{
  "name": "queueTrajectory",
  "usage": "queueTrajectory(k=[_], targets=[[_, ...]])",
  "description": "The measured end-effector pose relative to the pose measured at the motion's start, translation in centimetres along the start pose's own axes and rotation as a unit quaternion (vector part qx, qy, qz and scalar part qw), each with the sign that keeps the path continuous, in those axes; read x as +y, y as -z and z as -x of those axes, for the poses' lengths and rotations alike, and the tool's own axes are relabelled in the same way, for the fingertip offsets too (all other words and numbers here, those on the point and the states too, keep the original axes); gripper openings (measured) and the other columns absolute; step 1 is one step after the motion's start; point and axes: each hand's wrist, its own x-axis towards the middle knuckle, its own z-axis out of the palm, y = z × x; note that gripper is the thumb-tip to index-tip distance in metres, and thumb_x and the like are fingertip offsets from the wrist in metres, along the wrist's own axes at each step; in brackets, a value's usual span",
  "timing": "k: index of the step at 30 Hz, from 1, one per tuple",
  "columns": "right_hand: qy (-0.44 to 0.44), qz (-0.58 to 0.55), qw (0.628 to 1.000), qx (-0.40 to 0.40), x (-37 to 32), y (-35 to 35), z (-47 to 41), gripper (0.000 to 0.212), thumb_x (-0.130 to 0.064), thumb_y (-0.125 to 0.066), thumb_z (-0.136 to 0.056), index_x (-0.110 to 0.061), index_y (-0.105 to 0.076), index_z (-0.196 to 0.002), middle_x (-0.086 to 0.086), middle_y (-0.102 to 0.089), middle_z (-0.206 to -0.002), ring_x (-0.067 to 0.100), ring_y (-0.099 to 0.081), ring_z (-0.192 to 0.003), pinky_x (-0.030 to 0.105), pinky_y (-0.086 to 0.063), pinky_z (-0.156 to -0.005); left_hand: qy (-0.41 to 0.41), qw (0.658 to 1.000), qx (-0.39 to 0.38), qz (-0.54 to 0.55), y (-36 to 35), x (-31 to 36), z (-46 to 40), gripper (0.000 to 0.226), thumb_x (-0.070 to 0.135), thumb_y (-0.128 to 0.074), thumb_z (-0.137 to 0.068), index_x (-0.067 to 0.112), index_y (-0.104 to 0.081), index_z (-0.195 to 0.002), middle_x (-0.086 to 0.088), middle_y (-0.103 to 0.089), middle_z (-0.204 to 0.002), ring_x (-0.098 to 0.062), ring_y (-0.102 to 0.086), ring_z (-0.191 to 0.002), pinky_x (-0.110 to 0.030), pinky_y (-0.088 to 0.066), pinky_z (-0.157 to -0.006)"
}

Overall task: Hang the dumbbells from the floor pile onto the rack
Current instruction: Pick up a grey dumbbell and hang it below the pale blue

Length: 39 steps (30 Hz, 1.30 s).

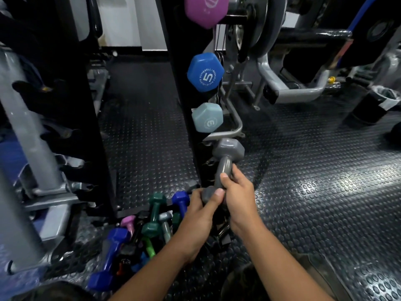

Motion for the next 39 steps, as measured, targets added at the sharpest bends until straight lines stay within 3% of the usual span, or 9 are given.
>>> queueTrajectory(k=[3, 6, 10, 14, 19, 25, 29, 32, 39], targets=[[-0.03, -0.042, 0.999, -0.01, -0.9, 0.4, -0.4, 0.036, -0.01, -0.057, -0.105, -0.025, -0.07, -0.135, 0.001, -0.078, -0.119, 0.024, -0.075, -0.11, 0.051, -0.059, -0.101, -0.023, 0.994, -0.005, -0.105, 0.0, 0.9, 0.5, 0.062, 0.084, -0.035, -0.089, 0.05, -0.035, -0.141, 0.025, -0.051, -0.141, 0.011, -0.049, -0.119, -0.025, -0.037, -0.1], [-0.039, -0.052, 0.998, 0.0, -0.9, 0.3, -0.5, 0.034, -0.007, -0.06, -0.102, -0.021, -0.072, -0.131, 0.005, -0.079, -0.117, 0.029, -0.075, -0.11, 0.055, -0.058, -0.101, -0.046, 0.974, 0.001, -0.222, 0.1, 1.6, 1.1, 0.086, 0.082, -0.022, -0.091, 0.039, -0.009, -0.164, 0.017, -0.039, -0.159, -0.004, -0.04, -0.144, -0.023, -0.029, -0.106], [-0.046, -0.083, 0.995, 0.003, -1.6, 0.3, -0.6, 0.032, 0.0, -0.061, -0.101, -0.029, -0.073, -0.109, 0.007, -0.079, -0.113, 0.03, -0.077, -0.105, 0.053, -0.06, -0.098, -0.101, 0.938, 0.043, -0.329, 1.8, 2.3, 0.4, 0.085, 0.08, -0.016, -0.092, 0.039, -0.013, -0.166, 0.014, -0.023, -0.171, -0.005, -0.023, -0.154, -0.025, -0.018, -0.118], [-0.033, -0.091, 0.995, 0.004, -2.2, 0.7, -0.8, 0.047, -0.003, -0.065, -0.1, -0.018, -0.061, -0.145, -0.001, -0.073, -0.128, 0.018, -0.074, -0.112, 0.042, -0.06, -0.099, -0.141, 0.911, 0.101, -0.374, 4.8, 3.3, -2.5, 0.079, 0.075, -0.022, -0.098, 0.035, -0.02, -0.166, 0.007, -0.029, -0.169, -0.004, -0.029, -0.149, -0.024, -0.021, -0.115], [-0.033, -0.111, 0.993, 0.005, -2.7, 1.1, -1.3, 0.053, -0.003, -0.068, -0.098, -0.018, -0.058, -0.148, -0.002, -0.073, -0.13, 0.02, -0.074, -0.111, 0.045, -0.062, -0.095, -0.146, 0.873, 0.118, -0.45, 7.5, 5.3, -7.7, 0.084, 0.071, -0.031, -0.102, 0.026, -0.005, -0.168, -0.004, -0.019, -0.173, -0.018, -0.022, -0.157, -0.037, -0.023, -0.123], [-0.041, -0.131, 0.99, 0.026, -2.3, 1.5, -1.9, 0.049, -0.002, -0.068, -0.098, -0.02, -0.062, -0.144, 0.001, -0.077, -0.122, 0.024, -0.078, -0.102, 0.039, -0.064, -0.078, -0.131, 0.907, 0.13, -0.38, 7.8, 6.4, -13.1, 0.092, 0.061, -0.054, -0.1, 0.031, 0.0, -0.168, -0.001, -0.017, -0.174, -0.023, -0.023, -0.158, -0.041, -0.022, -0.126], [-0.05, -0.115, 0.992, 0.031, -2.7, 1.6, -2.4, 0.042, -0.002, -0.066, -0.098, -0.019, -0.068, -0.137, 0.008, -0.079, -0.116, 0.032, -0.078, -0.1, 0.052, -0.064, -0.087, -0.182, 0.923, 0.127, -0.314, 7.3, 5.8, -15.5, 0.093, 0.051, -0.061, -0.1, 0.04, 0.005, -0.165, 0.007, -0.025, -0.171, -0.018, -0.037, -0.152, -0.044, -0.032, -0.125], [-0.041, -0.091, 0.994, 0.039, -3.4, 1.1, -3.2, 0.035, 0.001, -0.064, -0.099, -0.018, -0.071, -0.128, 0.011, -0.08, -0.11, 0.035, -0.077, -0.099, 0.058, -0.061, -0.092, -0.213, 0.928, 0.125, -0.277, 7.3, 5.2, -16.6, 0.089, 0.036, -0.063, -0.103, 0.037, -0.001, -0.167, 0.012, -0.032, -0.167, -0.008, -0.043, -0.146, -0.034, -0.037, -0.121], [-0.041, -0.06, 0.995, 0.061, -5.0, -0.5, -6.4, 0.05, 0.0, -0.07, -0.096, -0.018, -0.063, -0.141, 0.009, -0.081, -0.105, 0.033, -0.079, -0.095, 0.053, -0.063, -0.087, -0.211, 0.917, 0.137, -0.309, 7.9, 6.6, -18.2, 0.096, 0.031, -0.066, -0.102, 0.035, 0.005, -0.167, -0.005, -0.052, -0.157, -0.026, -0.058, -0.135, -0.041, -0.043, -0.115]])
